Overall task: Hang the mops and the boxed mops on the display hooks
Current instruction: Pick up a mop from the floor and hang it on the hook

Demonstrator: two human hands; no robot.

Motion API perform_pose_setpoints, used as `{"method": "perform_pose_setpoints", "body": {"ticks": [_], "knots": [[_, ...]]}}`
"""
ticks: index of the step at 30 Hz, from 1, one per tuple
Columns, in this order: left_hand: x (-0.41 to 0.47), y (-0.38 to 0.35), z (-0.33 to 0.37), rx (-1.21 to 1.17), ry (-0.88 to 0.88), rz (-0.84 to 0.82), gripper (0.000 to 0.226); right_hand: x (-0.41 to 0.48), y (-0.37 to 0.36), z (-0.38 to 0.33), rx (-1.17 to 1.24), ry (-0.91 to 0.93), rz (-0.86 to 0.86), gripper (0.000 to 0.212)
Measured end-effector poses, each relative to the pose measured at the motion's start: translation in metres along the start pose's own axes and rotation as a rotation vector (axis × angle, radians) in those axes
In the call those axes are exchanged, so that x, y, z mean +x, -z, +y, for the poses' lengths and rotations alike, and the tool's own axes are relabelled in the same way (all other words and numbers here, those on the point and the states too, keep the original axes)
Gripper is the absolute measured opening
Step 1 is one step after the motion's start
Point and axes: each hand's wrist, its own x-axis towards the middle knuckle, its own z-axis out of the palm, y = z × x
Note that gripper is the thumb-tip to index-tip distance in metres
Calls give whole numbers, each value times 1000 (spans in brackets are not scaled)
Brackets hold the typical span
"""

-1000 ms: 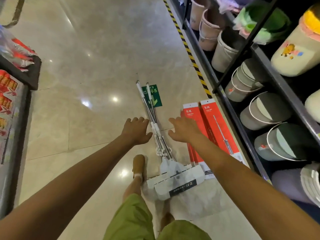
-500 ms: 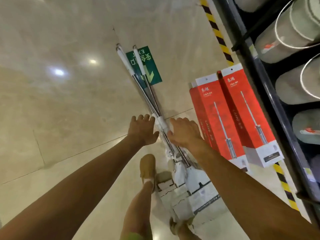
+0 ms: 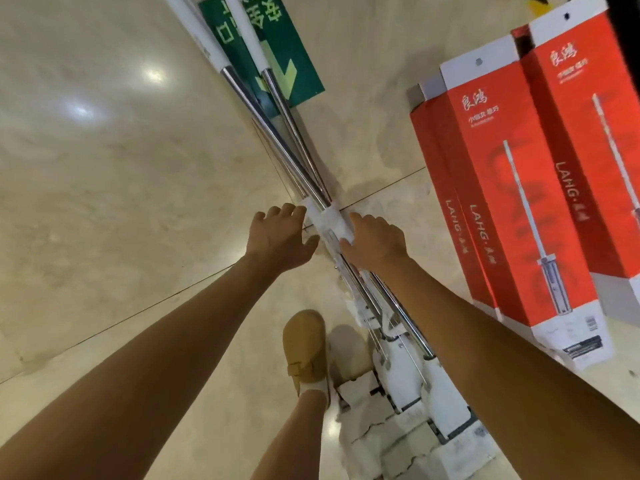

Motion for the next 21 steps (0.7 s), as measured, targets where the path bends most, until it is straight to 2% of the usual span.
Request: {"method": "perform_pose_setpoints", "body": {"ticks": [5, 10, 14, 17, 21], "knots": [[24, -23, -1, -242, 132, 15, 67, 28, -30, -6, 232, -25, 77, 44], [25, -20, 4, -419, 217, -41, 70, 25, -24, -5, 407, -41, 29, 45], [12, 8, 20, -898, 275, -59, 66, 1, -7, -2, 520, -6, 46, 46], [-2, 39, 43, -1185, 266, -6, 47, -24, 5, 7, 658, 7, 47, 43], [-24, 76, 70, -1381, 320, 74, 14, -53, 27, 22, 706, -13, 58, 32]]}}
